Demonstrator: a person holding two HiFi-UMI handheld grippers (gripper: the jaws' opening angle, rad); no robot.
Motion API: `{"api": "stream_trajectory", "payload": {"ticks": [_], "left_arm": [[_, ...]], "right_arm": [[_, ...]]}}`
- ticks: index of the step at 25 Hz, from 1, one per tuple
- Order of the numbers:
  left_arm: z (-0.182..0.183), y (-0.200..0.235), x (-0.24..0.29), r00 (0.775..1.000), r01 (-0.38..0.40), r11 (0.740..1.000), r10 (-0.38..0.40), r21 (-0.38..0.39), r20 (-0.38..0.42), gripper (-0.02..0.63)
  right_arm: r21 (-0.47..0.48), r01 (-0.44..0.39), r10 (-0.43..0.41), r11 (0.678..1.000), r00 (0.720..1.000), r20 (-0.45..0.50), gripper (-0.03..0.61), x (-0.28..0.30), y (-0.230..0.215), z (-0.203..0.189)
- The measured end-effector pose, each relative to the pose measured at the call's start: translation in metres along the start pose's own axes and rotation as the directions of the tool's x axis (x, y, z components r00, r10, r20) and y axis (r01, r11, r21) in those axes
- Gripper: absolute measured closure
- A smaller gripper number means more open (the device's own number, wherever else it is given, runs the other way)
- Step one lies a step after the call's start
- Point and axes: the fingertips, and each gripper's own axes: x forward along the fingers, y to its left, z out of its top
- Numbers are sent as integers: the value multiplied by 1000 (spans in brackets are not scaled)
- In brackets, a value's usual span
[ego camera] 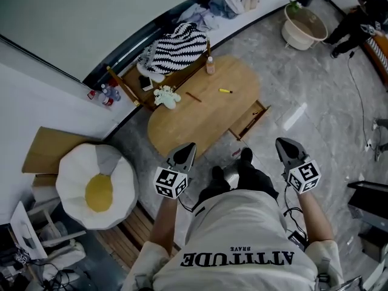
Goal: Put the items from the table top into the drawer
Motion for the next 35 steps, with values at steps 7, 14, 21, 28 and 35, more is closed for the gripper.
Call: {"api": "stream_trajectory", "payload": {"ticks": [7,14,21,28,35], "left_arm": [[8,9,32,998,-66,997,67,-40,23,592],[14,12,83,978,-199,974,205,-113,44,592],[13,16,135,953,-297,947,302,-125,26,592],[-11,25,169,926,-374,915,376,-152,-13,592],[-53,31,191,899,-437,879,432,-192,-70,592]], "right_arm": [[-5,-52,52,999,999,-13,558,35,-44,5],[-38,-163,161,986,985,-61,558,81,-104,20],[-53,-293,284,955,949,-137,558,134,-147,12],[-41,-379,359,924,901,-245,557,188,-172,-35],[-36,-467,437,884,849,-296,557,236,-181,-76]]}}
